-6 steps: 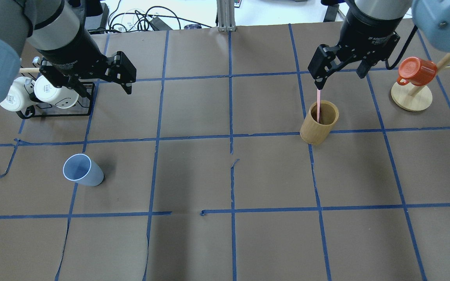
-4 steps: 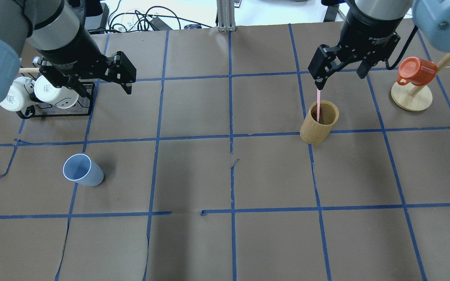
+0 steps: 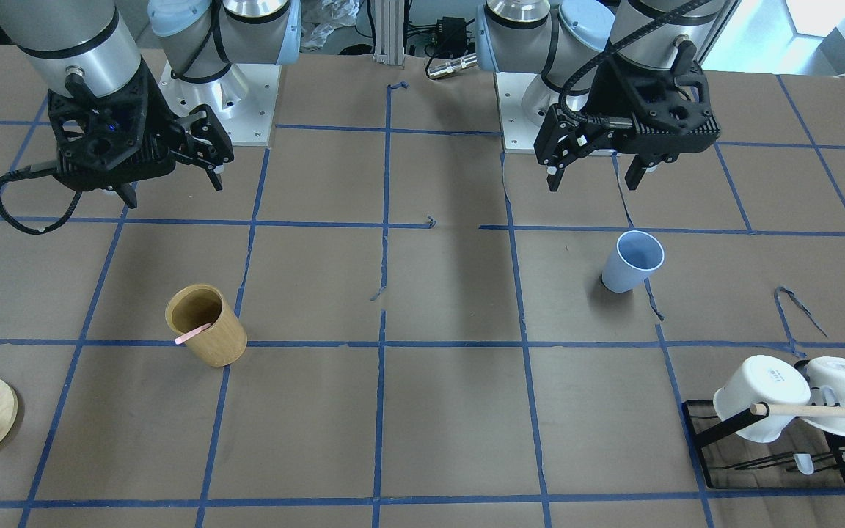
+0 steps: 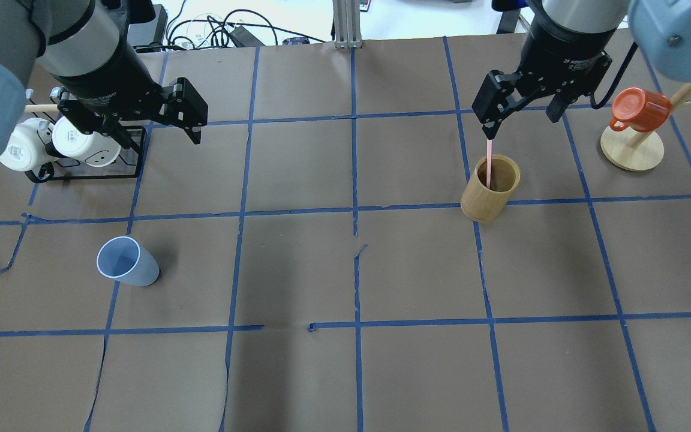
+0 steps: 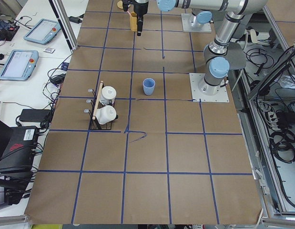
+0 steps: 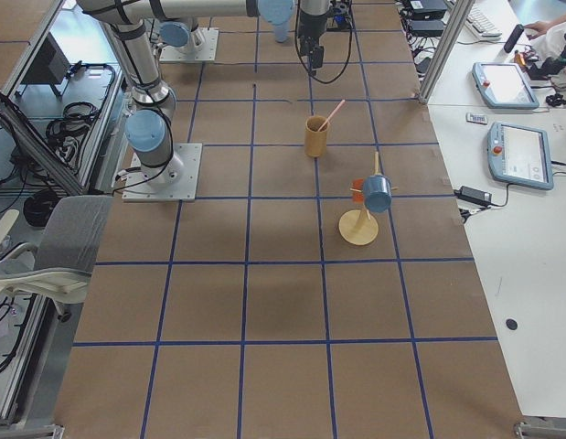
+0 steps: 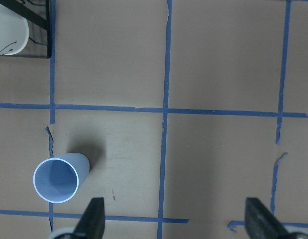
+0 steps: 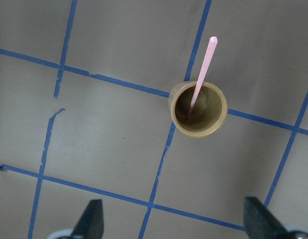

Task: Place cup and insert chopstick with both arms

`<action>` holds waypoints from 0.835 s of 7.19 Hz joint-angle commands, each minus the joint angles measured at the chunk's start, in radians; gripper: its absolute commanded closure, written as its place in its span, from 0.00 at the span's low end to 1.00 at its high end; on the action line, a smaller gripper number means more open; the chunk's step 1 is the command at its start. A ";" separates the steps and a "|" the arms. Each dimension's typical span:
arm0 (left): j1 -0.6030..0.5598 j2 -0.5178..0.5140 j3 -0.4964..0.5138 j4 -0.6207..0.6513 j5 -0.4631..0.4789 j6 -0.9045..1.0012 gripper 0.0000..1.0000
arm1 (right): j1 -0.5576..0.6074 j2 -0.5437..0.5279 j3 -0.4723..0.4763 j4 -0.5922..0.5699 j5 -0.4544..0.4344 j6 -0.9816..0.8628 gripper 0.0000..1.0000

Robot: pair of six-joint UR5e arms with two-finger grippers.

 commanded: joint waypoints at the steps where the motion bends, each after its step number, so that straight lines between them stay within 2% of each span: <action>1: 0.000 0.001 0.000 0.000 0.000 0.000 0.00 | -0.005 0.001 0.000 -0.001 0.000 -0.001 0.00; 6: 0.000 0.001 0.000 0.000 0.000 0.000 0.00 | -0.006 0.013 0.006 -0.001 0.002 -0.001 0.00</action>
